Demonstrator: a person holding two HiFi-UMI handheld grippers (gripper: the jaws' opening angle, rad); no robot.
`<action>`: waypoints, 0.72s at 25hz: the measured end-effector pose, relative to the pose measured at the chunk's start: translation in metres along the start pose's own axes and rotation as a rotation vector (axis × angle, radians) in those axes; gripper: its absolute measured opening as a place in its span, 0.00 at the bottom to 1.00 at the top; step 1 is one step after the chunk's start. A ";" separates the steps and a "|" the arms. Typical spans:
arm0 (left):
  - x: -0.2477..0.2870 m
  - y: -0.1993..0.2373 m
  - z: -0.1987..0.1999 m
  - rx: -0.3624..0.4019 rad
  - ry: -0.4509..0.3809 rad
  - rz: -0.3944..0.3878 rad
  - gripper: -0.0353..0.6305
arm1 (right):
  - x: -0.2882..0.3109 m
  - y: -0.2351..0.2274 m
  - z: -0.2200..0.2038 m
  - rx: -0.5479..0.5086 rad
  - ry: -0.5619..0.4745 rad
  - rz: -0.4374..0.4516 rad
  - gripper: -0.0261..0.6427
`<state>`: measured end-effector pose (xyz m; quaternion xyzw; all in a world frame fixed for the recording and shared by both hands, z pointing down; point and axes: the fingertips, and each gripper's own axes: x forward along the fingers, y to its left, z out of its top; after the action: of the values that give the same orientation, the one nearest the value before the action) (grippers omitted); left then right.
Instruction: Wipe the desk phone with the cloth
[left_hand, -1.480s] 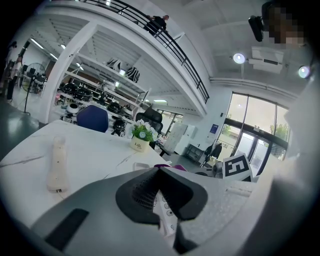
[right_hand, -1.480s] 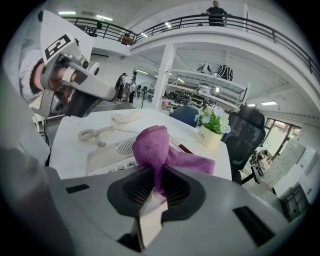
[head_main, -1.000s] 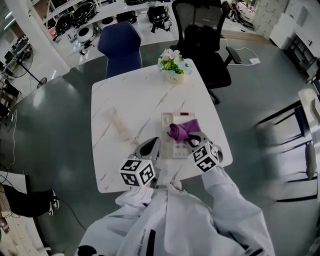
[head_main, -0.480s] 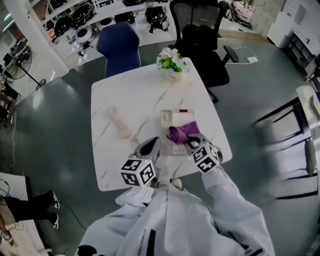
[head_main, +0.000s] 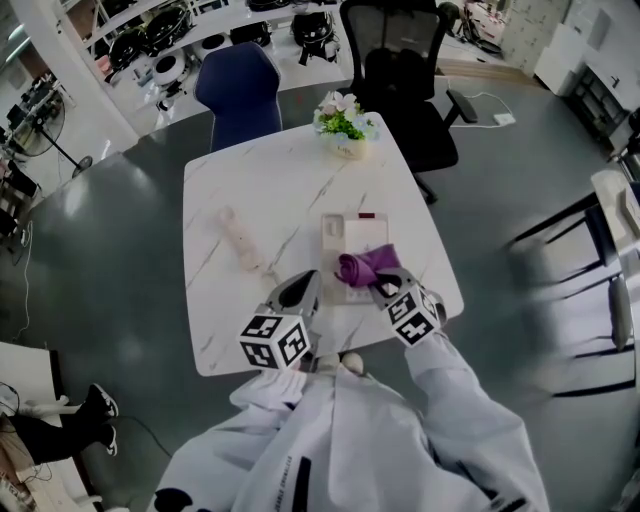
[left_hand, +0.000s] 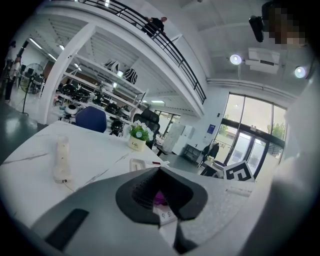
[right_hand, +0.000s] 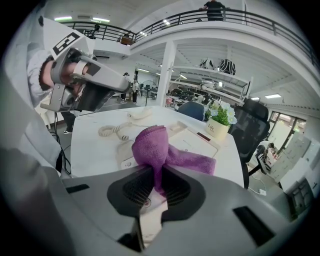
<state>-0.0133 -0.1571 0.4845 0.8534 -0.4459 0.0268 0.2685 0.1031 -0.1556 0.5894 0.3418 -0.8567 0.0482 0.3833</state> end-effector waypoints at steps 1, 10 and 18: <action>-0.001 -0.001 0.000 0.000 0.000 -0.001 0.05 | -0.001 0.002 -0.001 0.001 0.001 0.003 0.08; -0.002 -0.008 -0.003 0.001 0.001 -0.016 0.05 | -0.006 0.014 -0.010 -0.002 0.022 0.028 0.08; -0.002 -0.014 -0.005 0.005 0.000 -0.033 0.05 | -0.008 0.021 -0.017 0.002 0.037 0.030 0.08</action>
<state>-0.0033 -0.1468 0.4819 0.8612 -0.4318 0.0235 0.2670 0.1043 -0.1295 0.5992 0.3284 -0.8545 0.0609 0.3978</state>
